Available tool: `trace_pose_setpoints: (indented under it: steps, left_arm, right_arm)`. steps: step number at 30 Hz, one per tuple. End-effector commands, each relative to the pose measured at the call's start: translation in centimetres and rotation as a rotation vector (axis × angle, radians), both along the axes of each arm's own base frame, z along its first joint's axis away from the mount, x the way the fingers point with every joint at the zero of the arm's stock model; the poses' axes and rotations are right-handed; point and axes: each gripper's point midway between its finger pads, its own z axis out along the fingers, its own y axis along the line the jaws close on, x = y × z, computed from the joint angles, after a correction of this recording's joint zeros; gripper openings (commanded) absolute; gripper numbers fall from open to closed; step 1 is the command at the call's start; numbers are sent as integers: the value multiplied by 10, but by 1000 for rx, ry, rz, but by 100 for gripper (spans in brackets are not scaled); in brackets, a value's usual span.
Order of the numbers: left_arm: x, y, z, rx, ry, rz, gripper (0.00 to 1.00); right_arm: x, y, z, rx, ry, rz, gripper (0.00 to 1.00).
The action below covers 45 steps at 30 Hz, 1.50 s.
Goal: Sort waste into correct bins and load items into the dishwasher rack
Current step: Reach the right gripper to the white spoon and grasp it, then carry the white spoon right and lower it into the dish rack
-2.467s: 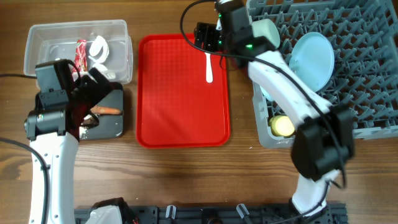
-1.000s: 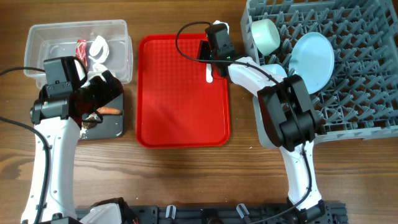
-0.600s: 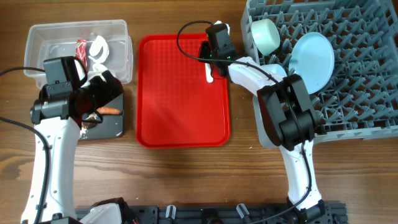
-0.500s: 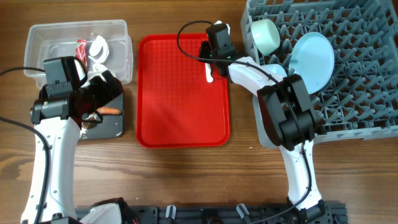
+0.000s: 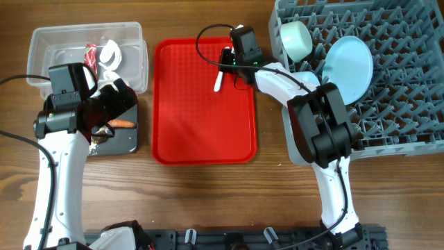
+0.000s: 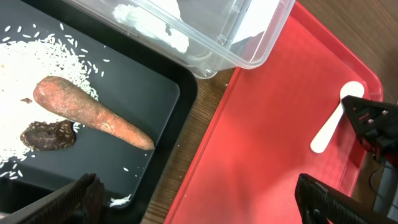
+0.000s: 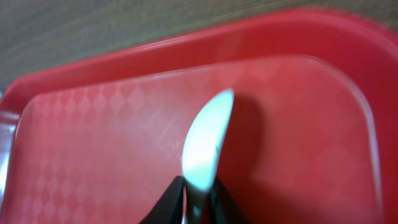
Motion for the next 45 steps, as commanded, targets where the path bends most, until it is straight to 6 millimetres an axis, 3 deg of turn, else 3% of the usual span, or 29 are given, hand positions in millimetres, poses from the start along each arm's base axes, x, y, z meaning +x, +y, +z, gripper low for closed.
trace_pose_setpoints:
  steps: [1, 6, 15, 27, 33, 36, 41, 45]
  left_arm:
    - [3, -2, 3, -1, -10, -24, 100]
    - [3, -2, 3, -1, -10, -25, 100]
    - [3, -2, 3, -1, -10, -25, 100]
    - [3, -2, 3, -1, -10, -25, 100]
    - [3, -2, 3, -1, -10, -25, 100]
    - [3, -2, 3, -1, -10, -25, 100]
    - [3, -2, 3, -1, -10, -25, 100]
    - [3, -2, 3, -1, -10, -25, 100]
  right_arm:
    - [-25, -1, -23, -16, 113, 35, 11]
    - [-36, -6, -7, -42, 138, 51, 5]
    - [-63, -26, 41, -144, 166, 98, 4]
    - [-94, -60, 164, -199, 34, 71, 4]
    - [-119, -132, 210, -275, 48, -234, 4]
    - [-138, -188, 230, -335, 56, -459, 4]
    - [-175, -264, 244, -373, 121, -807, 4]
    - [-204, -310, 241, -410, 194, -1035, 4]
